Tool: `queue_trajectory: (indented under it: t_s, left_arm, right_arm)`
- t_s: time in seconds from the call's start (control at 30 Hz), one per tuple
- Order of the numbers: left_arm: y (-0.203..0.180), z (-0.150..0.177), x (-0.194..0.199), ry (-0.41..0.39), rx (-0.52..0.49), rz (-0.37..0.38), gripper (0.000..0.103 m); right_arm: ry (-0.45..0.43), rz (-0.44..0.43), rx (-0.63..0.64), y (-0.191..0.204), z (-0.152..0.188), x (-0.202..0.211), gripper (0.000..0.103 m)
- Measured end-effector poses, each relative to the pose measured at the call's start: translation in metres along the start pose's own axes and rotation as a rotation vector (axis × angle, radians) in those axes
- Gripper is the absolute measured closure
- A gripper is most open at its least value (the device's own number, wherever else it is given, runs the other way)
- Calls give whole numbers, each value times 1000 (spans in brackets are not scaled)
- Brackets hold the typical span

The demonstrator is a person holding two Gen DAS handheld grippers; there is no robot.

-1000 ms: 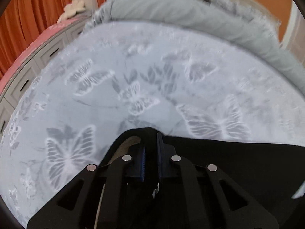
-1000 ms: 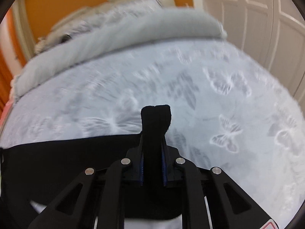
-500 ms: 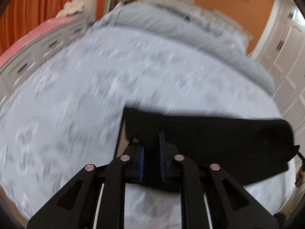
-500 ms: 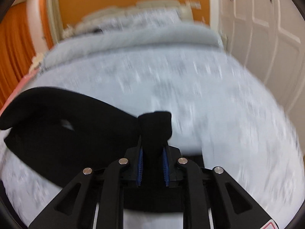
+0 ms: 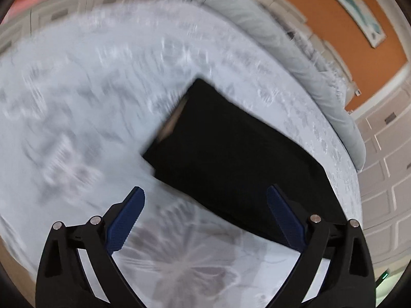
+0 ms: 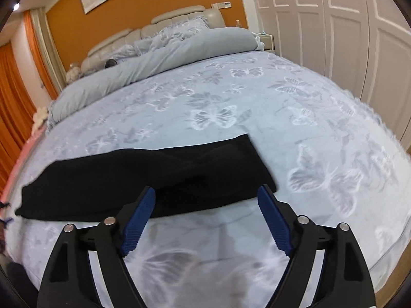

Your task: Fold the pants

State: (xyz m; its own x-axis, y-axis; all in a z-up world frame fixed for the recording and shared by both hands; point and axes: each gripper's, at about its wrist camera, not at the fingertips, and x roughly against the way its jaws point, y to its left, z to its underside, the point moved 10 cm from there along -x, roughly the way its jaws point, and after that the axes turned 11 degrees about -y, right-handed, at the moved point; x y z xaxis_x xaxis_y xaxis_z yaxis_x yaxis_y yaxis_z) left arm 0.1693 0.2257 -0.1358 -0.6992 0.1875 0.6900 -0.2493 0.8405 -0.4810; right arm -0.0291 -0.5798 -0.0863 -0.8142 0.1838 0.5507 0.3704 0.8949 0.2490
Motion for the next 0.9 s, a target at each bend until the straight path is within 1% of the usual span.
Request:
queue_trajectory:
  t_s: [0.03, 0.07, 0.1, 0.13, 0.17, 0.2, 0.23, 0.3, 0.37, 0.4, 0.43, 0.47, 0.5, 0.53, 0.57, 0.6, 0.63, 0.67, 0.7, 0.73, 0.77, 0.8, 0.83, 0.87, 0.9]
  left_arm:
    - [-2, 5, -10, 24, 19, 2, 10]
    - [-2, 8, -19, 39, 30, -11, 22]
    - [-2, 10, -29, 49, 36, -26, 39]
    - [2, 13, -38, 74, 23, -65, 72]
    - [9, 16, -44, 92, 14, -111, 79]
    - [13, 17, -46, 98, 33, -110, 81]
    - [16, 16, -43, 100, 68, -91, 82]
    - [17, 14, -36, 101, 89, -57, 82]
    - [11, 16, -27, 98, 35, -43, 77]
    - [6, 15, -20, 83, -6, -56, 75]
    - [1, 14, -10, 58, -36, -76, 74]
    - [-2, 12, 2, 30, -58, -86, 75]
    - [-10, 9, 13, -2, -83, -91, 75]
    - [-25, 6, 27, -42, -119, -88, 73]
    - [-36, 6, 36, -67, -143, -80, 67]
    - [-56, 5, 46, -89, -177, -56, 64]
    - [-69, 4, 50, -101, -199, -48, 63]
    - [-80, 0, 51, -111, -217, -39, 62]
    - [-96, 1, 53, -119, -246, -22, 62]
    - [-114, 5, 54, -122, -282, 0, 56]
    - [-123, 8, 51, -119, -298, 12, 47]
    - [-134, 11, 45, -112, -319, 29, 44]
    - [-146, 20, 36, -100, -342, 46, 41]
    - [-151, 28, 35, -92, -351, 55, 41]
    - [-156, 36, 26, -76, -365, 56, 41]
  right_arm:
    - [4, 0, -13, 4, 3, -2, 23]
    - [11, 8, -28, 4, 7, -4, 23]
    - [18, 15, -41, 5, 10, -7, 23]
    - [22, 21, -54, 3, 13, -8, 23]
    - [26, 29, -73, 0, 15, -10, 23]
    - [28, 36, -87, -3, 16, -11, 23]
    - [28, 39, -104, -6, 16, -11, 23]
    - [22, 8, -174, -10, 11, -11, 23]
    - [17, -37, -260, -12, 3, -14, 22]
    - [23, -59, -300, -13, 1, -17, 15]
    - [50, -89, -363, -14, 1, -25, 15]
    - [89, -105, -423, -15, 3, -36, 15]
    - [113, -113, -456, -16, 6, -44, 16]
    - [139, -116, -476, -16, 7, -57, 21]
    - [153, -120, -448, -12, 3, -68, 67]
    - [152, -107, -413, -9, -4, -72, 88]
    - [77, -83, -369, -5, -24, -67, 89]
    - [-38, -127, -325, 6, -52, -52, 90]
    - [-120, -152, -283, 15, -70, -37, 91]
    - [-186, -153, -224, 21, -84, -24, 91]
    - [-209, -118, -157, 20, -86, -21, 90]
    - [-190, -71, -122, 12, -80, -28, 76]
    - [-120, -5, -115, -6, -62, -45, 68]
    - [-38, 58, -145, -29, -40, -62, 62]
    - [58, 145, -199, -57, -8, -79, 62]
